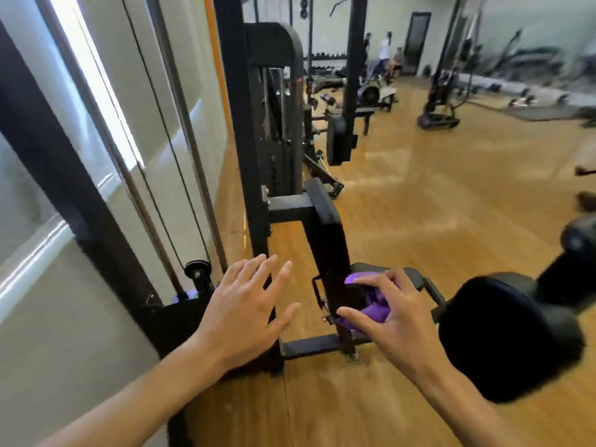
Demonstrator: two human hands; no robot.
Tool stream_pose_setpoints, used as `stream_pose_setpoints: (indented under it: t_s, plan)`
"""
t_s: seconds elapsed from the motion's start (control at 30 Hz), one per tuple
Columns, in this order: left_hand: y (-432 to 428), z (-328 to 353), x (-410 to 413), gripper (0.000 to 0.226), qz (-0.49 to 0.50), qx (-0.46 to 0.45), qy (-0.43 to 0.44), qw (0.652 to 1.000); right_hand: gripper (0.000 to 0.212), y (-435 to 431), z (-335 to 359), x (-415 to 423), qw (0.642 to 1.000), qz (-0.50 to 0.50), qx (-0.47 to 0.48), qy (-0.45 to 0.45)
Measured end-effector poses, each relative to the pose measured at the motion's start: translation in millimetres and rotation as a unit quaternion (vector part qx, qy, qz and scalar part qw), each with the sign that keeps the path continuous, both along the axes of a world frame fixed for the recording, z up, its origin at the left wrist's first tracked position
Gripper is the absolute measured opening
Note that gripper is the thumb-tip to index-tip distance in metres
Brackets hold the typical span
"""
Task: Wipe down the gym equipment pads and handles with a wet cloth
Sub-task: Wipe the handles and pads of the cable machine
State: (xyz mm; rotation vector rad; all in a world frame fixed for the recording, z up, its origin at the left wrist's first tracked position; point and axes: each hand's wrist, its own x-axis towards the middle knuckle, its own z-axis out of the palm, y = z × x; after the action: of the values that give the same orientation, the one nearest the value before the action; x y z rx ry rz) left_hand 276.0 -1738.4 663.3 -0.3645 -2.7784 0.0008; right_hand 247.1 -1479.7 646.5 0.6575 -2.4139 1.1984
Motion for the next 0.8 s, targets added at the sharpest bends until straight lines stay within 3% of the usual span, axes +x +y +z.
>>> stream_pose_setpoints:
  t_s: [0.27, 0.43, 0.5, 0.6, 0.67, 0.8]
  plan:
    - [31.0, 18.5, -100.9, 0.069, -0.22, -0.027, 0.009, 0.975, 0.046, 16.3, 12.9, 13.1, 0.97, -0.244, 0.015, -0.009]
    - [101.8, 36.8, -148.9, 0.067, -0.41, -0.018, 0.037, 0.911, 0.05, 49.5, 9.5, 24.2, 0.932, -0.359, 0.035, 0.026]
    - [129.8, 50.1, -163.0, 0.063, -0.497, 0.009, 0.057, 0.866, 0.05, 65.6, 2.1, 22.1, 0.908, -0.409, 0.065, 0.067]
    - [165.2, 71.2, -179.7, 0.058, -0.667, -0.004, 0.11, 0.736, 0.044, 86.5, -14.1, 19.2, 0.864, -0.467, 0.113, 0.152]
    - [188.3, 88.5, -185.7, 0.059, -0.735, -0.045, 0.139, 0.662, 0.04, 99.5, -24.2, 18.2, 0.853, -0.46, 0.137, 0.204]
    - [236.0, 117.3, -186.5, 0.066, -0.803, -0.082, 0.13, 0.576, 0.037, 115.1, -36.5, 17.9, 0.809, -0.458, 0.252, 0.267]
